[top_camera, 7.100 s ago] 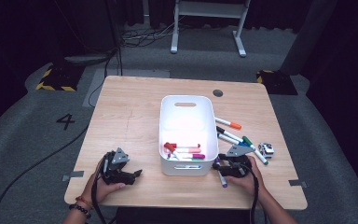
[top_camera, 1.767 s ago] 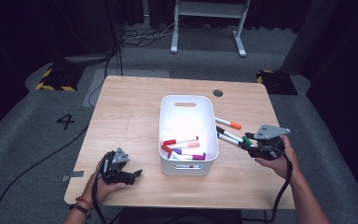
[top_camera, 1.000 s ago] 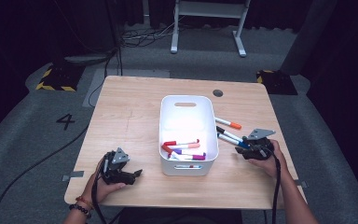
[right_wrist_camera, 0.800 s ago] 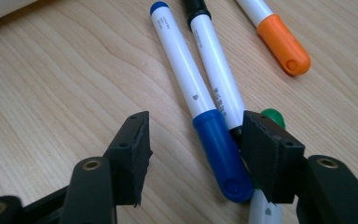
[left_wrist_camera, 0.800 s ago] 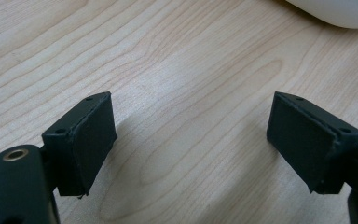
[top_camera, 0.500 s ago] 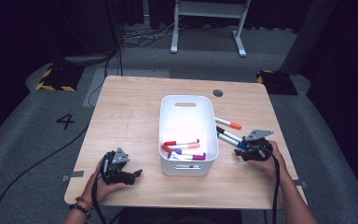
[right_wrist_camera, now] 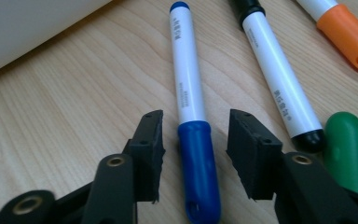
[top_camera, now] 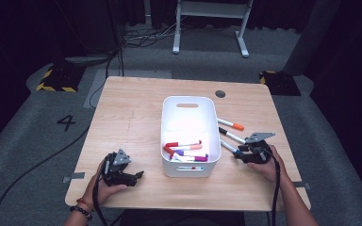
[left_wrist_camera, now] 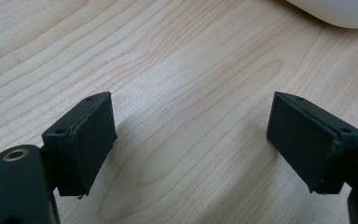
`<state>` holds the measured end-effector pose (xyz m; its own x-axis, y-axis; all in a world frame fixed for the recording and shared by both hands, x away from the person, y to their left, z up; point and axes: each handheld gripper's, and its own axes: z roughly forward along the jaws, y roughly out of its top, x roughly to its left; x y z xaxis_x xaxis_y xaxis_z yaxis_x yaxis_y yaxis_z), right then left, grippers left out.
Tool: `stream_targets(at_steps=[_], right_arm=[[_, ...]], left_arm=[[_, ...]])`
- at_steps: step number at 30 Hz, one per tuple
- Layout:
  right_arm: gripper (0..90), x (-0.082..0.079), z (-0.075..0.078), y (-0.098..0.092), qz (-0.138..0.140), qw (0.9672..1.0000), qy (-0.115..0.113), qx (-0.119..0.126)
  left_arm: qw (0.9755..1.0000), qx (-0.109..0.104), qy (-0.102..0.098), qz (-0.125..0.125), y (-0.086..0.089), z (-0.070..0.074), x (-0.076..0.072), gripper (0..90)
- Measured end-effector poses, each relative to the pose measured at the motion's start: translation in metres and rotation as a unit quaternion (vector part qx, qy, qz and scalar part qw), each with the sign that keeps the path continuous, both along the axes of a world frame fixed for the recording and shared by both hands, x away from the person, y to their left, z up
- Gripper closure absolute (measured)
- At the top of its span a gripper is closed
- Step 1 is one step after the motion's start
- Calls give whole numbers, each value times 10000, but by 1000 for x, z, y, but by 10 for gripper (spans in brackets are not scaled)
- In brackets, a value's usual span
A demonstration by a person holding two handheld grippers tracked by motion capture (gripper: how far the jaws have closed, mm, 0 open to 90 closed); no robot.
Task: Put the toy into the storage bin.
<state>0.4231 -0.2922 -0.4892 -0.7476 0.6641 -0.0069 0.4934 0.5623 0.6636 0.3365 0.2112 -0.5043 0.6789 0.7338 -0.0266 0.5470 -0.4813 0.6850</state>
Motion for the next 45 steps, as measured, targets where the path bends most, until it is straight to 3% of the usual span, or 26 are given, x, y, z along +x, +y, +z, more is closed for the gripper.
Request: stream_targets(at_steps=[3,10,30,32,39,45], right_arm=[[601,-5,0,0,-39,10000,6,19],[732,-13,-1,1,87,9999,-50,51],[748,-16,0,-3,125,9997,20,228],[748,-17,2,-5,131,9997,-40,209],[748,-22,17,-15,25,9984,-247,516],[748,-31,36,-22,28,9952,-511,831]], left_arm=[[10000,-2,0,1,0,0,0,157],[10000,-1,-1,1,0,0,0,157],[10000,-11,-6,-11,0,0,0,157],[10000,-3,-10,-23,0,0,0,157],[10000,-6,16,10,0,0,-1,158],[10000,-13,0,-9,0,0,0,158]])
